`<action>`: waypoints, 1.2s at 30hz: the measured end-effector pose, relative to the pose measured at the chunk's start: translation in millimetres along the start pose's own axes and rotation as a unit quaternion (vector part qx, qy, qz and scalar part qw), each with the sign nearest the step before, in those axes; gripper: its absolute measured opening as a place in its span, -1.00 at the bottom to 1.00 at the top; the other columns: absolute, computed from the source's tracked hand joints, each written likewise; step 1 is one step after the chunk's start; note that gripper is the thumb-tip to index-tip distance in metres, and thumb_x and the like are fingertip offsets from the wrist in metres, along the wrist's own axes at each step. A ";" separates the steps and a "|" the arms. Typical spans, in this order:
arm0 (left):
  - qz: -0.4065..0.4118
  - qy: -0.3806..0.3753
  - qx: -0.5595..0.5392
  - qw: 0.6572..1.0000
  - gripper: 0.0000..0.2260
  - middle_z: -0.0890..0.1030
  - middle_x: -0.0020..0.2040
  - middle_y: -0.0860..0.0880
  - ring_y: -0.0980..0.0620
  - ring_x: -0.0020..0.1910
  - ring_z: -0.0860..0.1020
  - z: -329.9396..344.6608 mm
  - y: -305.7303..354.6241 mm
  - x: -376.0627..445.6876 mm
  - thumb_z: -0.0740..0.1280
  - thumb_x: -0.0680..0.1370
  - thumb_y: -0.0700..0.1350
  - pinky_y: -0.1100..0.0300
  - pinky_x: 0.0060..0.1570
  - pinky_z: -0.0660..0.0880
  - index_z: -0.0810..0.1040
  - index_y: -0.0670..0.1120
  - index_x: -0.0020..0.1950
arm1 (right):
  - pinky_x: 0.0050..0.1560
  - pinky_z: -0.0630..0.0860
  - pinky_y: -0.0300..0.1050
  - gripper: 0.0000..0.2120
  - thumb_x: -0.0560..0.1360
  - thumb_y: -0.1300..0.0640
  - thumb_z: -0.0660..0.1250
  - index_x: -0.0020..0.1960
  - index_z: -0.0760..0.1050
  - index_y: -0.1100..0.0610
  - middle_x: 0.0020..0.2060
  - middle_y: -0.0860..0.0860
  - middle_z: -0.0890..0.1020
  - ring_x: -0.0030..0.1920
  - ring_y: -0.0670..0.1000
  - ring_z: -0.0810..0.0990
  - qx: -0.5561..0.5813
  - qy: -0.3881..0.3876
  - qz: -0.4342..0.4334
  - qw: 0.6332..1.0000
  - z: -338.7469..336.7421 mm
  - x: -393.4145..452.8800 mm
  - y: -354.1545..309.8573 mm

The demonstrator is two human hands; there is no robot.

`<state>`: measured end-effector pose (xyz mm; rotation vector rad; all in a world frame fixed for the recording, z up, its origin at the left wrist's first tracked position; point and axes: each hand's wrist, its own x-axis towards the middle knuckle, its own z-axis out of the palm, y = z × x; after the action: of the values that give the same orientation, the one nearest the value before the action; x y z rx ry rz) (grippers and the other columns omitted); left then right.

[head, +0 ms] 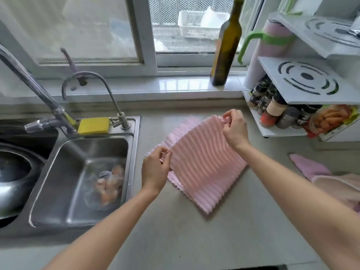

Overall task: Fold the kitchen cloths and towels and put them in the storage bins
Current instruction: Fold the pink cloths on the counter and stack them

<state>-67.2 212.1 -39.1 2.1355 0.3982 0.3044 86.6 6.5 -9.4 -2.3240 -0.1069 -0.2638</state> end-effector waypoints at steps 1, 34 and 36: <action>-0.006 -0.003 0.006 1.000 -0.89 0.61 -0.31 0.07 0.12 -0.43 0.62 -2.6 -6.9 7.0 0.30 0.58 -0.04 0.02 -0.33 0.55 0.54 -0.02 -0.11 | -0.12 0.30 -0.29 -0.85 0.47 0.40 0.19 -0.06 0.50 0.28 -0.05 0.18 0.51 -0.11 0.08 0.50 -0.008 0.004 0.001 1.000 7.8 4.7 -3.1; -0.109 -0.311 0.318 0.889 -0.88 0.54 -0.15 -0.17 -0.17 -0.11 0.53 23.6 -53.1 100.0 0.21 0.47 -0.34 0.15 -0.26 0.35 0.49 -0.18 -0.18 | -0.21 0.42 -0.23 -0.92 0.43 0.30 0.29 -0.07 0.47 0.22 -0.04 0.20 0.57 -0.02 0.22 0.57 -0.201 -0.391 -0.029 0.897 78.6 27.4 58.3; -0.078 -0.399 0.356 0.841 -0.88 0.59 0.01 -0.18 -0.16 0.01 0.56 27.1 -43.6 91.4 0.26 0.49 -0.29 0.15 -0.17 0.40 0.56 -0.21 -0.03 | -0.16 0.40 -0.19 -0.92 0.42 0.26 0.29 -0.10 0.52 0.16 -0.04 0.13 0.63 -0.02 0.14 0.58 -0.272 -0.424 -0.031 0.863 55.2 3.7 58.8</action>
<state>19.2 250.7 -84.2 2.6673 0.1872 -0.9627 108.2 5.6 -87.2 -2.8283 -0.6073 0.8283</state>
